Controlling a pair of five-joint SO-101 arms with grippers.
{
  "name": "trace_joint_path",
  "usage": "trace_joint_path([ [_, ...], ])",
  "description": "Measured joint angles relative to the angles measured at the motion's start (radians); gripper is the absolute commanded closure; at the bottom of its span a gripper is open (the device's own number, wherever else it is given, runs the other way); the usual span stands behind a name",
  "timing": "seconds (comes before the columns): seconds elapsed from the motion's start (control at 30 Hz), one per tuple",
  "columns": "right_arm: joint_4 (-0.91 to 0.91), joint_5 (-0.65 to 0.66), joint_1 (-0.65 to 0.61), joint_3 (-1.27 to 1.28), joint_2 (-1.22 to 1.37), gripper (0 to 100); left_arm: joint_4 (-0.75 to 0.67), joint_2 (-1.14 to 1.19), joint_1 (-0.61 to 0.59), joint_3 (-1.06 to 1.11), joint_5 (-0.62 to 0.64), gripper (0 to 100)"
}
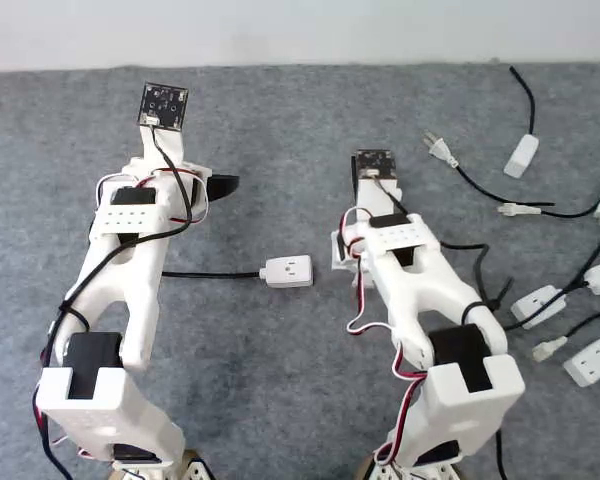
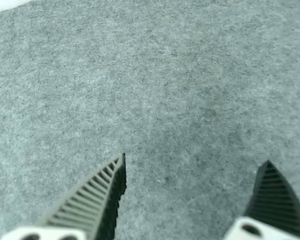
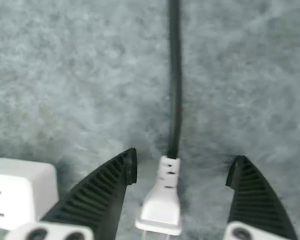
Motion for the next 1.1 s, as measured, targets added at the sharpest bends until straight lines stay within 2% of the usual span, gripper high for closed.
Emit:
trace_joint_path([
  [0.1, -0.002, 0.000, 0.012, 0.000, 0.000, 89.2, 0.000, 0.000, 0.000, 0.000, 0.000, 60],
  [0.2, -0.017, 0.011, 0.034, 0.002, -0.002, 93.8, 0.000, 0.000, 0.000, 0.000, 0.000, 60],
  [0.4, -0.043, 0.109, 0.034, 0.000, 0.026, 94.5, 0.000, 0.000, -0.002, 0.000, 0.000, 60],
  [0.5, -0.043, 0.117, 0.034, 0.000, 0.026, 94.7, 0.000, 0.000, -0.002, 0.000, 0.000, 60],
  [0.57, -0.043, 0.120, 0.034, 0.000, 0.026, 99.3, 0.000, 0.000, -0.002, 0.000, 0.000, 60],
  [0.97, -0.041, 0.123, 0.034, -0.025, 0.032, 99.0, 0.000, 0.000, -0.002, 0.000, 0.000, 60],
  [1.1, 0.064, 0.123, 0.023, -0.121, 0.035, 99.0, 0.000, 0.000, -0.002, 0.000, 0.003, 60],
])
